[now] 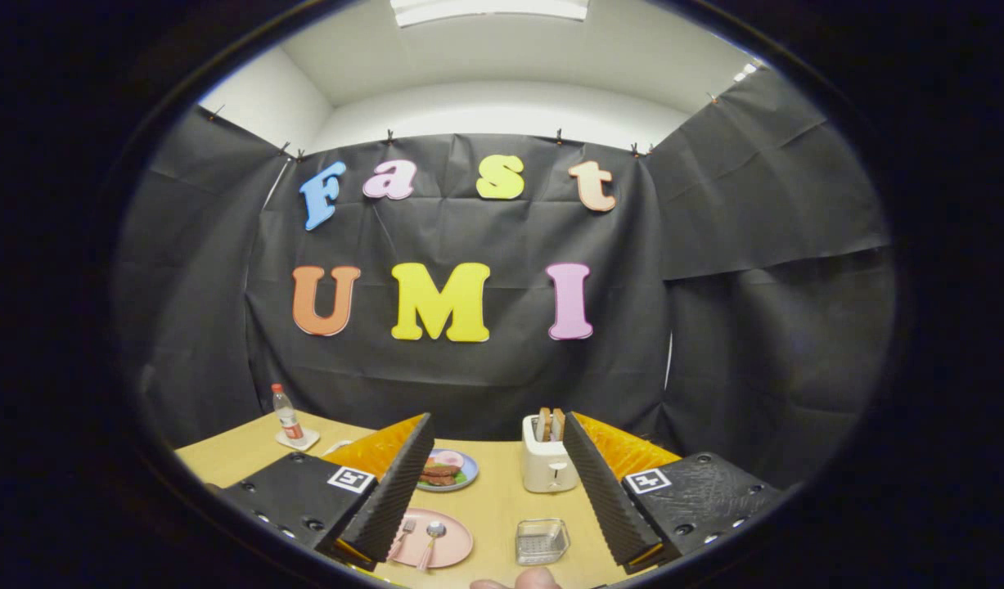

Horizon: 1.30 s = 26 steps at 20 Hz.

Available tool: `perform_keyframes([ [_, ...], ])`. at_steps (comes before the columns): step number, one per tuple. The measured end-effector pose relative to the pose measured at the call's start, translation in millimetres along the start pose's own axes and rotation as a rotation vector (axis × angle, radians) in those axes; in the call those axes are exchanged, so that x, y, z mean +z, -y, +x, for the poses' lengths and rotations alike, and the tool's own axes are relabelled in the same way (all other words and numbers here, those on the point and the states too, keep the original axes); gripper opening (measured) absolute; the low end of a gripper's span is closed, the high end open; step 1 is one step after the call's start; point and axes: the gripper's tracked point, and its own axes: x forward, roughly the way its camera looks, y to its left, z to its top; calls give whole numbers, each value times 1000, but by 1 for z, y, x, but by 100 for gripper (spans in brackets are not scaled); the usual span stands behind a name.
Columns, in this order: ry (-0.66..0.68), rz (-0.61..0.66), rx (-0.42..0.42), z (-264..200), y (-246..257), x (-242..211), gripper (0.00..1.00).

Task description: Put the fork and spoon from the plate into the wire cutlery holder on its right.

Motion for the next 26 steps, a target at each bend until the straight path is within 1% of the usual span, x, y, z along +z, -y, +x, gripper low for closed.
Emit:
perform_keyframes([
  [6,-27,4,-4,6,-5,-11,95],
  [9,-66,-7,9,13,-16,-32,95],
  [11,-124,-12,39,21,-31,-63,95],
  [15,-267,-17,50,30,-54,-137,95],
  [19,-394,-46,91,38,-88,-210,95],
  [22,-509,-69,70,43,-93,-266,96],
  [26,-627,-94,47,51,-96,-322,94],
])
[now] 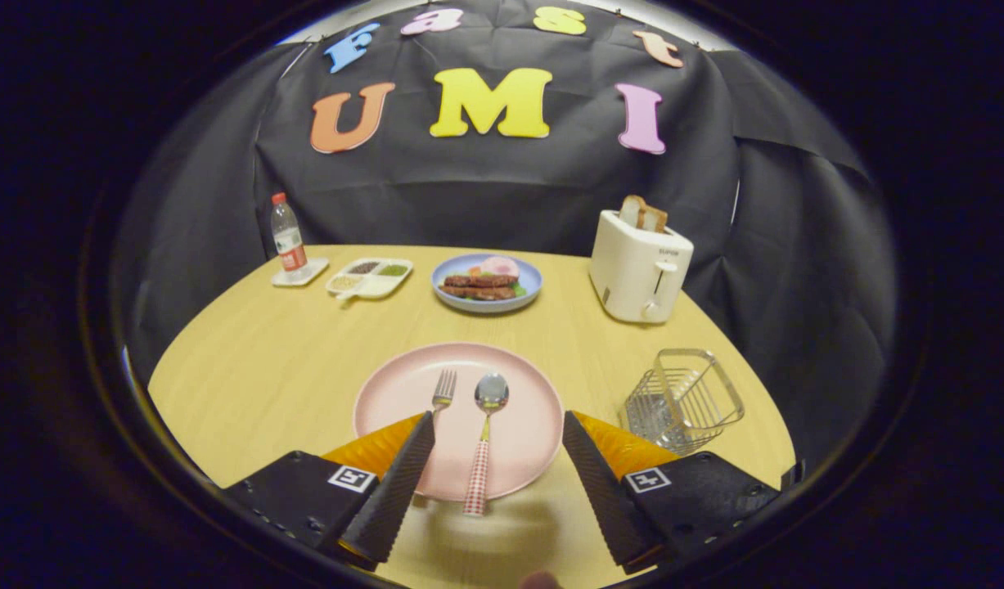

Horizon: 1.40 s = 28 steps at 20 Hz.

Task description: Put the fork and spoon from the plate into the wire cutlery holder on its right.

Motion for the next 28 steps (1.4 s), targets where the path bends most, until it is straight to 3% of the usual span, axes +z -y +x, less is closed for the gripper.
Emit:
perform_keyframes([
  [4,-94,-14,1,25,-5,-29,71],
  [5,-111,-20,2,30,-7,-33,69],
  [10,-177,-38,-18,44,-6,-47,16],
  [11,-187,-34,-14,45,-6,-46,11],
  [13,-198,-28,-20,46,-3,-44,11],
  [14,-212,-21,-13,44,-2,-44,4],
  [20,-226,-17,44,7,13,1,4],
  [25,-243,12,38,-39,69,63,4],
  [28,-308,66,-5,-61,119,75,4],
])
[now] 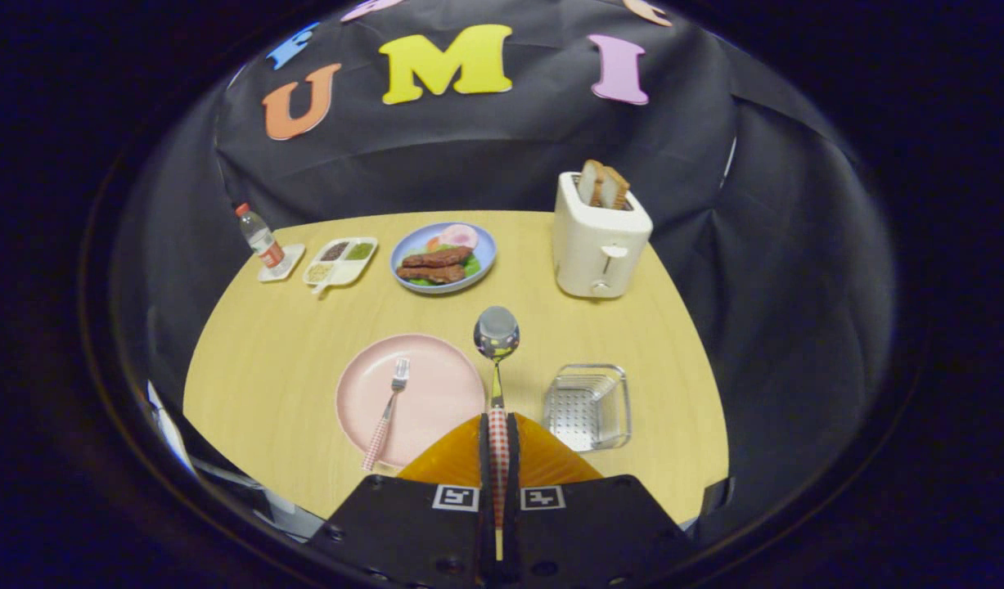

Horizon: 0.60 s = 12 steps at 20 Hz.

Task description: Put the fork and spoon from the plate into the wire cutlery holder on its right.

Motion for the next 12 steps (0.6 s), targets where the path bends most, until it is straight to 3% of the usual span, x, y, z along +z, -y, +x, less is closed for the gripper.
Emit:
perform_keyframes([
  [5,-133,27,-44,-17,64,-11,3],
  [12,-346,13,-3,-12,75,-29,3],
])
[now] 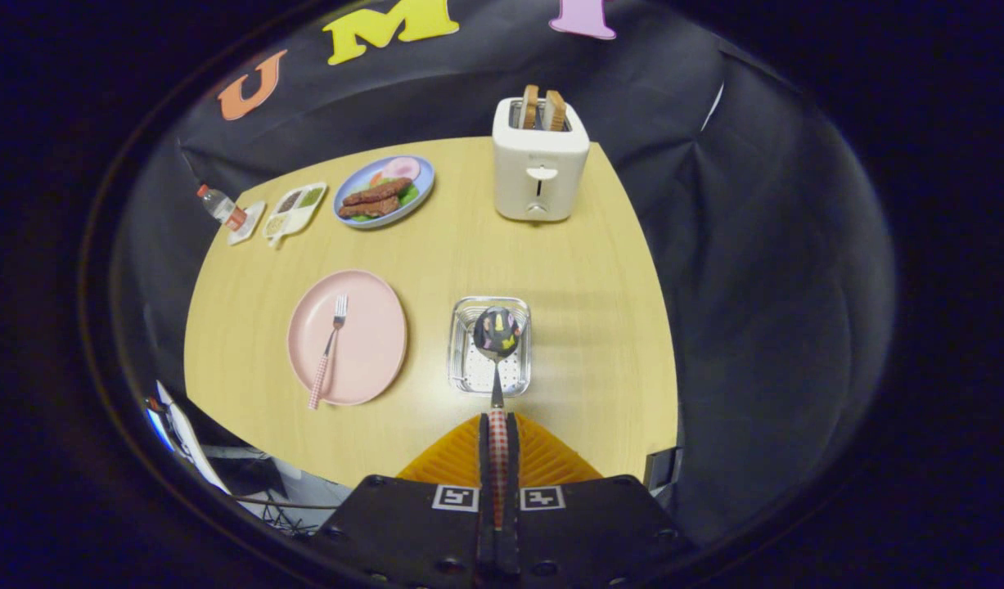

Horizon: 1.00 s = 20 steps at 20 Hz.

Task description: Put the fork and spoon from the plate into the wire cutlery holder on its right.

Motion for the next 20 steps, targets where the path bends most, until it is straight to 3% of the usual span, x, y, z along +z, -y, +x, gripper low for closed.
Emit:
perform_keyframes([
  [3,-92,15,32,12,-2,-3,4],
  [12,-286,66,18,50,-2,6,3],
  [20,-291,150,12,68,-4,21,10],
])
